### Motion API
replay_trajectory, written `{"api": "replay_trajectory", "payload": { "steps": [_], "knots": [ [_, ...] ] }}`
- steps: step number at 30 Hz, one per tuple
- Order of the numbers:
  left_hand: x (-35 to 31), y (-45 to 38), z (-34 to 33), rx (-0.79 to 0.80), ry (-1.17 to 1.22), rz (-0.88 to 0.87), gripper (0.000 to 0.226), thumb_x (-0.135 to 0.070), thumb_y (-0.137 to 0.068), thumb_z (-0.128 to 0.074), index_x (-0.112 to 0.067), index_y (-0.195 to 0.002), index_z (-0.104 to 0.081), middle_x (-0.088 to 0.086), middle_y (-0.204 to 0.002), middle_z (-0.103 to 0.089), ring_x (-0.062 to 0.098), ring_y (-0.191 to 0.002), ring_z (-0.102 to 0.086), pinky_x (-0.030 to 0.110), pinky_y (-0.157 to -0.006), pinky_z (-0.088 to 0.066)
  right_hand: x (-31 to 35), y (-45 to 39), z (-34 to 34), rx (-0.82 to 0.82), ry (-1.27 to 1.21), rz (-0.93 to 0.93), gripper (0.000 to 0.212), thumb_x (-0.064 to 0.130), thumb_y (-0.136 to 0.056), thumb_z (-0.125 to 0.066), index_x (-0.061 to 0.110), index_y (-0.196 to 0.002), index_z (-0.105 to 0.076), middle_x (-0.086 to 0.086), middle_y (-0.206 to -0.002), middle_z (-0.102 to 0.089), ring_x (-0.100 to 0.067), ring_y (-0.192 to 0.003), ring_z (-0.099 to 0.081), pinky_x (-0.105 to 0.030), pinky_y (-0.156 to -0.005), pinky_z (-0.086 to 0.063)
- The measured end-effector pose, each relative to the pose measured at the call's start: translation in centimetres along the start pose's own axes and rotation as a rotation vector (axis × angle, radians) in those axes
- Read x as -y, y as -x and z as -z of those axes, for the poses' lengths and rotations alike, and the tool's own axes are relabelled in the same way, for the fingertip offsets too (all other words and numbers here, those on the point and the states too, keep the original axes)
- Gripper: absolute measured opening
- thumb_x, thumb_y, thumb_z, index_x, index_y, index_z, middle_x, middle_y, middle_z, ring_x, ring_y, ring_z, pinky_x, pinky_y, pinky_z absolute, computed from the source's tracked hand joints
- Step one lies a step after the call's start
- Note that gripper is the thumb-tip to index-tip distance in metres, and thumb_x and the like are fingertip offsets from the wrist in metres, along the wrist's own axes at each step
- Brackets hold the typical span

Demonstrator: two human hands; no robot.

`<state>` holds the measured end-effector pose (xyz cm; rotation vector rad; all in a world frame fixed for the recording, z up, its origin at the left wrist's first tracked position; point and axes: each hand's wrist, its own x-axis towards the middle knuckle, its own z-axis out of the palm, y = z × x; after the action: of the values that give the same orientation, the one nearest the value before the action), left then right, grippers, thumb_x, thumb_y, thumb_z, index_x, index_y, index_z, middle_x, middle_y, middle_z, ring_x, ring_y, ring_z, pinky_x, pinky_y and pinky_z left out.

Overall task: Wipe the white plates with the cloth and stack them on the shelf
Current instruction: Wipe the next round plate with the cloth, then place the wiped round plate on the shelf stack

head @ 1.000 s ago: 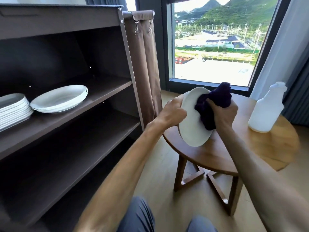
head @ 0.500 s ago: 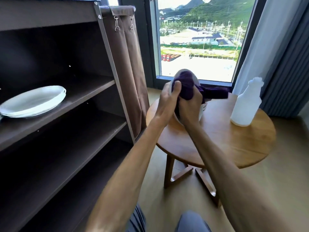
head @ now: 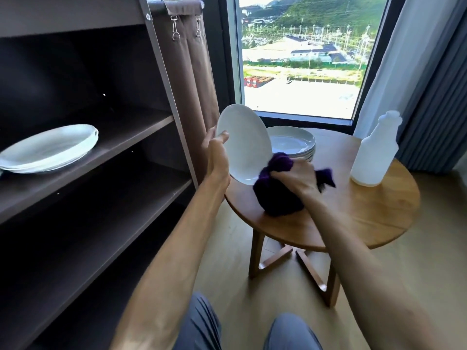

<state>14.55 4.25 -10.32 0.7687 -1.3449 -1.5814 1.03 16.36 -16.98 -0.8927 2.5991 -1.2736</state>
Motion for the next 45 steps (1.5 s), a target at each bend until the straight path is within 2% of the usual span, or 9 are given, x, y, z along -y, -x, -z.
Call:
{"api": "replay_trajectory", "payload": {
  "steps": [4, 8, 12, 20, 24, 30, 34, 39, 45],
  "knots": [
    [-0.2, -0.3, 1.4, -0.09, 0.24, 0.152, 0.031, -0.033, -0.097, -0.051, -0.016, -0.116, -0.067, 0.013, -0.114, -0.072, 0.034, -0.109, -0.067, 0.048, -0.097, -0.056, -1.6, -0.6, 1.4, -0.127, 0.056, -0.334, 0.053, 0.037, -0.075, -0.079, 0.004, -0.114, -0.063, -0.021, -0.122, -0.064, -0.04, -0.118, -0.057, -0.044, -0.095, -0.048],
    [-0.5, -0.3, 1.4, -0.037, 0.391, 0.296, 0.035, -0.033, -0.099, -0.045, -0.01, -0.117, -0.065, 0.019, -0.11, -0.07, 0.04, -0.109, -0.066, 0.051, -0.101, -0.053, 1.5, -0.2, 1.2, -0.411, -0.247, -0.065, 0.056, 0.021, -0.09, -0.062, 0.005, -0.141, -0.046, -0.017, -0.14, -0.051, -0.03, -0.128, -0.049, -0.043, -0.108, -0.041],
    [-0.5, 0.0, 1.2, 0.028, 0.428, 0.334, 0.049, -0.034, -0.092, -0.044, -0.009, -0.132, -0.06, 0.022, -0.125, -0.067, 0.045, -0.124, -0.06, 0.061, -0.106, -0.047, 6.4, -0.1, 0.7, -0.022, -0.955, -0.151, 0.047, 0.038, -0.087, -0.054, 0.013, -0.126, -0.062, -0.011, -0.116, -0.067, -0.027, -0.106, -0.067, -0.041, -0.089, -0.056],
    [-3.1, 1.6, 5.7, -0.276, -0.055, -0.271, 0.049, -0.027, -0.1, -0.048, -0.017, -0.147, -0.038, 0.001, -0.128, -0.056, 0.008, -0.108, -0.058, 0.027, -0.087, -0.049, 11.9, 0.5, -5.0, 0.037, -1.19, -0.224, 0.033, 0.008, -0.09, -0.046, 0.015, -0.12, -0.058, -0.012, -0.112, -0.061, -0.03, -0.095, -0.063, -0.036, -0.062, -0.057],
    [-3.9, 1.2, 12.8, -0.276, -0.255, -0.357, 0.074, -0.05, -0.093, -0.054, -0.02, -0.157, -0.032, -0.013, -0.146, -0.045, 0.004, -0.131, -0.046, 0.024, -0.106, -0.04, 16.8, 1.6, -8.7, 0.042, -1.204, -0.157, 0.029, 0.019, -0.079, -0.053, 0.025, -0.105, -0.066, -0.008, -0.112, -0.065, -0.032, -0.106, -0.064, -0.047, -0.081, -0.058],
    [-5.7, 0.4, 24.1, -0.14, -0.541, -0.437, 0.099, -0.058, -0.069, -0.086, -0.044, -0.151, -0.031, -0.036, -0.144, -0.037, -0.003, -0.14, -0.037, 0.026, -0.117, -0.033, 23.4, 2.6, -15.4, 0.223, -1.267, -0.189, 0.022, 0.012, -0.097, -0.051, 0.019, -0.109, -0.068, -0.01, -0.116, -0.067, -0.027, -0.1, -0.063, -0.031, -0.058, -0.057],
    [-8.2, -1.1, 28.3, -0.3, -0.624, -0.415, 0.11, -0.05, -0.066, -0.092, -0.025, -0.155, -0.033, -0.016, -0.147, -0.048, -0.017, -0.125, -0.043, 0.006, -0.103, -0.032, 28.7, 3.0, -18.5, 0.34, -1.222, -0.141, 0.019, 0.02, -0.099, -0.053, 0.021, -0.117, -0.059, 0.0, -0.112, -0.06, -0.019, -0.101, -0.059, -0.044, -0.078, -0.059],
    [-9.5, -2.4, 32.1, -0.506, -0.713, -0.402, 0.124, -0.055, -0.069, -0.09, -0.03, -0.163, -0.013, -0.002, -0.164, -0.034, 0.015, -0.151, -0.029, 0.036, -0.122, -0.026, 33.8, 3.0, -22.0, 0.466, -1.102, -0.031, 0.026, 0.039, -0.095, -0.058, 0.02, -0.114, -0.058, -0.001, -0.114, -0.062, -0.021, -0.107, -0.062, -0.047, -0.091, -0.058],
    [-10.6, -4.3, 34.1, -0.582, -0.735, -0.348, 0.116, -0.049, -0.071, -0.09, -0.026, -0.162, -0.022, -0.004, -0.161, -0.04, 0.016, -0.148, -0.033, 0.025, -0.115, -0.027, 36.9, 1.6, -23.6, 0.451, -0.907, 0.132, 0.037, 0.042, -0.094, -0.06, 0.017, -0.121, -0.063, 0.003, -0.115, -0.065, -0.011, -0.102, -0.06, -0.029, -0.084, -0.043]
  ]
}}
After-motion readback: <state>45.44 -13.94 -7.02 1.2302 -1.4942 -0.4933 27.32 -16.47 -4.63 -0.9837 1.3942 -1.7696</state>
